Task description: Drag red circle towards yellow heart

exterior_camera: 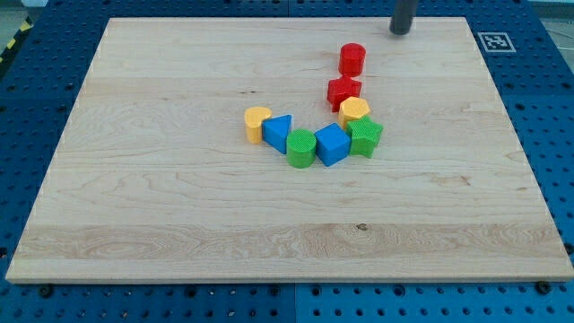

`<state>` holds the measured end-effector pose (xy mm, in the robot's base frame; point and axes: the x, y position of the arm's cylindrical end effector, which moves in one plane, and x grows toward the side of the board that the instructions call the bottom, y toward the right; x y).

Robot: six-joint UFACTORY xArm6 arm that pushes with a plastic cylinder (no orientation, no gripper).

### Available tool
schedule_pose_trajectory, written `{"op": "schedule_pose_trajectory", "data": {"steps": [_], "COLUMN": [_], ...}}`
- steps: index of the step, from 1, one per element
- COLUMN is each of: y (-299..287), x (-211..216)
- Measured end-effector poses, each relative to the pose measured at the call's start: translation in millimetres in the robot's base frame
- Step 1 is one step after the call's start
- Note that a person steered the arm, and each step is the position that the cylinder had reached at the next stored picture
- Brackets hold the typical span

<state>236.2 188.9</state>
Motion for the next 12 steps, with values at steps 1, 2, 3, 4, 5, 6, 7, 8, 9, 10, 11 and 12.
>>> {"op": "schedule_pose_trajectory", "data": {"steps": [1,2,3,4,5,6,7,8,9,10,11,12], "y": [5.6,5.6,14.9,16.0,-4.9,-32.0,-32.2,-38.5,-65.7,-87.6,-101.6,-117.3], "x": [23.0,23.1,34.6,50.9,51.8,48.7,54.7,64.1,64.1,59.5,56.5,57.2]}}
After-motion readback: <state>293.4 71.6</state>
